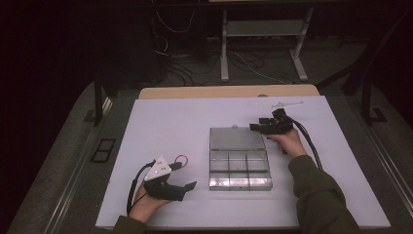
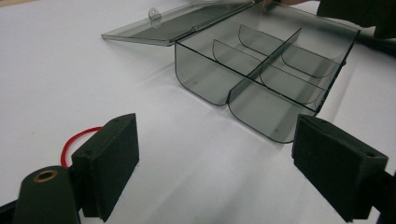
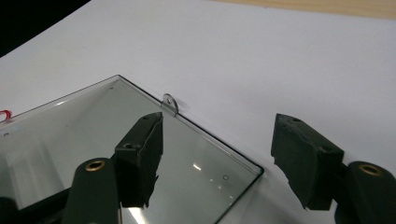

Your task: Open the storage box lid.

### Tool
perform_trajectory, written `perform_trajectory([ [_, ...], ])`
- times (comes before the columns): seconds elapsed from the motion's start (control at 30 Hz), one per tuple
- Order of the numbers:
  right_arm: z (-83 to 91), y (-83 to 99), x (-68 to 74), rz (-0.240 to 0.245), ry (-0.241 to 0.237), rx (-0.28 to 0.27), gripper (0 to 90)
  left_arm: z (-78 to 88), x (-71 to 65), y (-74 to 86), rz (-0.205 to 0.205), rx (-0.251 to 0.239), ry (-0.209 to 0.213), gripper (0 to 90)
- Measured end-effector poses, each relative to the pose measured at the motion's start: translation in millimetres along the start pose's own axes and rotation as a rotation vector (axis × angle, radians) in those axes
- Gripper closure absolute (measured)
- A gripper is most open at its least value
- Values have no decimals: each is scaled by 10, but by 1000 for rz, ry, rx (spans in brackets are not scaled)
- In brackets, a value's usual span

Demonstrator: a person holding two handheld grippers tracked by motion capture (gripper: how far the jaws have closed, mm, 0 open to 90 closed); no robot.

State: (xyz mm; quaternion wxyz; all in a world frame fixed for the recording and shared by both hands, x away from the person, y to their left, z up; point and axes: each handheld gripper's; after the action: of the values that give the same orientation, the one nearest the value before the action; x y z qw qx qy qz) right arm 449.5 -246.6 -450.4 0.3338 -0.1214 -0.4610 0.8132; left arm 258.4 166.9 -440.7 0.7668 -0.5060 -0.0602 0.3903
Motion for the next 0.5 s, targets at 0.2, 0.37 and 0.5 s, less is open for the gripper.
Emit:
perform_trajectory([
  [0.2, 130, -52, 60, 36, 14, -1, 300, 0, 24, 3, 9, -2, 1, 140],
  [0.37, 278, -86, 192, 74, 16, -30, 285, 0, 31, 8, 10, -5, -3, 140],
  [0.5, 379, -59, 329, 111, 10, -31, 263, -2, 28, 0, 3, 0, -7, 140],
])
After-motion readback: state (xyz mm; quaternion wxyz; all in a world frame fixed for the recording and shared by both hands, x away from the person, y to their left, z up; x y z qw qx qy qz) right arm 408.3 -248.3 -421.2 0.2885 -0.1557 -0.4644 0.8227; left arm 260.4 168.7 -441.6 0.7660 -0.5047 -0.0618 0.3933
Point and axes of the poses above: each handheld gripper's, and its own axes: z roughly backward along the jaws, y roughly out of its underside, x roughly to its left, and after that the axes turned 14 degrees about z, right-handed
